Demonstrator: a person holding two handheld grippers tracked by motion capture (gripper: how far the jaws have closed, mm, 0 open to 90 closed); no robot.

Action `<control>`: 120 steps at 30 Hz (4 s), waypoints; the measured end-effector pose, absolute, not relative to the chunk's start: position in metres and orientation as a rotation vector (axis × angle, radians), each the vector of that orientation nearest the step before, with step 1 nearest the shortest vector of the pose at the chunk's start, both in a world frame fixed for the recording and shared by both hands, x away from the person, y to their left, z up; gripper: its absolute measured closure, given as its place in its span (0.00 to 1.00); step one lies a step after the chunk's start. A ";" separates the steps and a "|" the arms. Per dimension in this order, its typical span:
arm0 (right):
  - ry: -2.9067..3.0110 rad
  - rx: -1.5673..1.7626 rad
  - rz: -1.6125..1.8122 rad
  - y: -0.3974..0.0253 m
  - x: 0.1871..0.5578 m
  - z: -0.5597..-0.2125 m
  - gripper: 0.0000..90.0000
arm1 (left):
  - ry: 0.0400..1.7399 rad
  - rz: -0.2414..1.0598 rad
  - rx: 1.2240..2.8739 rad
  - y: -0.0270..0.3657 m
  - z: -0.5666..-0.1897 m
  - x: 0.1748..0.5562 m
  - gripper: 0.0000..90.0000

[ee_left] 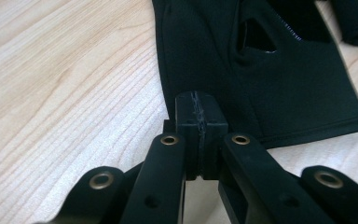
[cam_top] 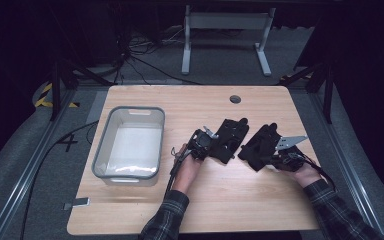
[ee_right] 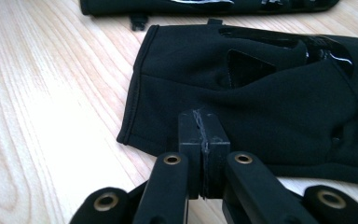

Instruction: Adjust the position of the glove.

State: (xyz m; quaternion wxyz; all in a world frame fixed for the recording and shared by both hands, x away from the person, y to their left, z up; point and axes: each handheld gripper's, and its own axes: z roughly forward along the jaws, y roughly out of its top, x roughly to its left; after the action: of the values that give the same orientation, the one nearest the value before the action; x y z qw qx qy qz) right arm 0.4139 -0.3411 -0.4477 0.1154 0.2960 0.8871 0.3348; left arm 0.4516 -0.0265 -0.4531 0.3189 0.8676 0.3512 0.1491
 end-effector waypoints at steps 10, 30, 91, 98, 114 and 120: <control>2.590 0.810 1.100 -0.329 0.409 -0.440 1.00 | 0.883 0.283 2.234 -0.020 -0.439 0.426 0.63; 2.651 0.780 1.031 -0.311 0.416 -0.452 1.00 | 0.738 0.250 2.414 -0.022 -0.460 0.373 0.16; 2.555 0.895 0.986 -0.355 0.454 -0.424 1.00 | 0.602 0.219 2.318 -0.005 -0.476 0.374 0.00; 2.550 0.939 0.948 -0.357 0.466 -0.432 1.00 | 0.598 0.218 2.318 -0.005 -0.476 0.375 0.00; 2.659 0.785 0.975 -0.333 0.456 -0.446 1.00 | 0.594 0.219 2.318 -0.006 -0.476 0.375 0.00; 2.698 0.737 1.039 -0.319 0.451 -0.449 1.00 | 0.595 0.219 2.318 -0.006 -0.476 0.375 0.00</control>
State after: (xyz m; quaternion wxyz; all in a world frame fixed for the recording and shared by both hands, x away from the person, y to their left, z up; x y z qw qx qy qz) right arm 0.4510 -0.3187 -0.4489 0.0788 0.2463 0.9014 0.3472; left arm 0.3753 -0.0058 -0.4756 0.3611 0.8995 0.2308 0.0851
